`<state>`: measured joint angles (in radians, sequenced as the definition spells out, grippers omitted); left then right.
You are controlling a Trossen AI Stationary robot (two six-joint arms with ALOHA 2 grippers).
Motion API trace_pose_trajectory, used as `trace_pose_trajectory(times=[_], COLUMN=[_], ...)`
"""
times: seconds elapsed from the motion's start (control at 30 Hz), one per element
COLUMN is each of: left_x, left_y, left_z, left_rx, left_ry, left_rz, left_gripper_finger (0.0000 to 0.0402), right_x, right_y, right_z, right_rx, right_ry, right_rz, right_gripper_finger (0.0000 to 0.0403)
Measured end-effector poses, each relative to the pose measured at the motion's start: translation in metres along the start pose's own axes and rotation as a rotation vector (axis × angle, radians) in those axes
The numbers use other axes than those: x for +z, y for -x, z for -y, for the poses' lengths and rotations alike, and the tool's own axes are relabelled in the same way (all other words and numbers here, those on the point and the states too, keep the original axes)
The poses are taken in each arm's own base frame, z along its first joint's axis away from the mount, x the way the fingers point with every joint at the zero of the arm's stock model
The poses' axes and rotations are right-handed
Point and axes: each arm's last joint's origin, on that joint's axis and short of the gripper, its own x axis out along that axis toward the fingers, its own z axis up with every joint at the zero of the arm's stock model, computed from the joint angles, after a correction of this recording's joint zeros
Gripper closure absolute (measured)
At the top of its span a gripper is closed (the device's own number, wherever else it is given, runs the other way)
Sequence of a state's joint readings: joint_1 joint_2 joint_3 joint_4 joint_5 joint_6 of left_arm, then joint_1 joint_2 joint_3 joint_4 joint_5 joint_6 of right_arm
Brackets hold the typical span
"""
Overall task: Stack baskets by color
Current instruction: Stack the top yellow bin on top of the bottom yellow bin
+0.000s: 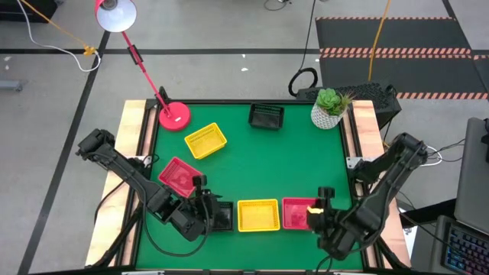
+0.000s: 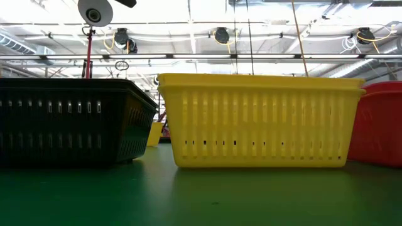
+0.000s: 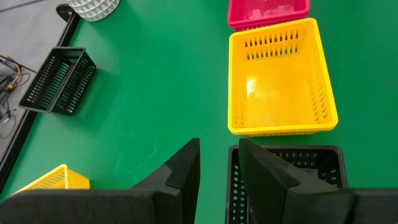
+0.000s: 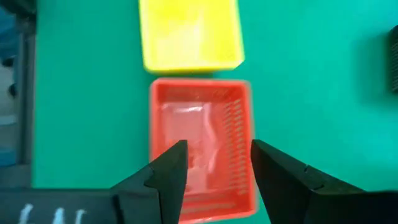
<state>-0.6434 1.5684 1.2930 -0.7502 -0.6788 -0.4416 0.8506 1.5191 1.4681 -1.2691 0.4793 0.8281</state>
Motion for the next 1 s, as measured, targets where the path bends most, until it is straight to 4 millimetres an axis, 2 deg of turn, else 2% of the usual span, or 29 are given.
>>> trace_pose_trajectory(times=[0.3, 0.57, 0.83, 1.0], left_x=[0.0, 0.005, 0.025, 0.021], left_y=[0.0, -0.006, -0.022, -0.032], left_z=[0.0, -0.01, -0.048, -0.077], left_rx=[0.0, 0.016, -0.046, -0.001], left_ry=[-0.014, -0.036, 0.07, 0.078], left_rz=[0.0, -0.018, -0.121, -0.255], left_gripper_finger=[0.0289, 0.0289, 0.0289, 0.0289], right_x=[0.008, 0.01, 0.014, 0.015], right_y=[0.025, 0.039, 0.038, 0.038], right_z=[0.038, 0.06, 0.066, 0.067], right_rx=[-0.124, -0.26, -0.305, -0.315], right_ry=[0.043, 0.032, 0.044, 0.082], right_rz=[0.218, 0.363, 0.375, 0.368], right_gripper_finger=[0.0234, 0.0234, 0.0234, 0.0234])
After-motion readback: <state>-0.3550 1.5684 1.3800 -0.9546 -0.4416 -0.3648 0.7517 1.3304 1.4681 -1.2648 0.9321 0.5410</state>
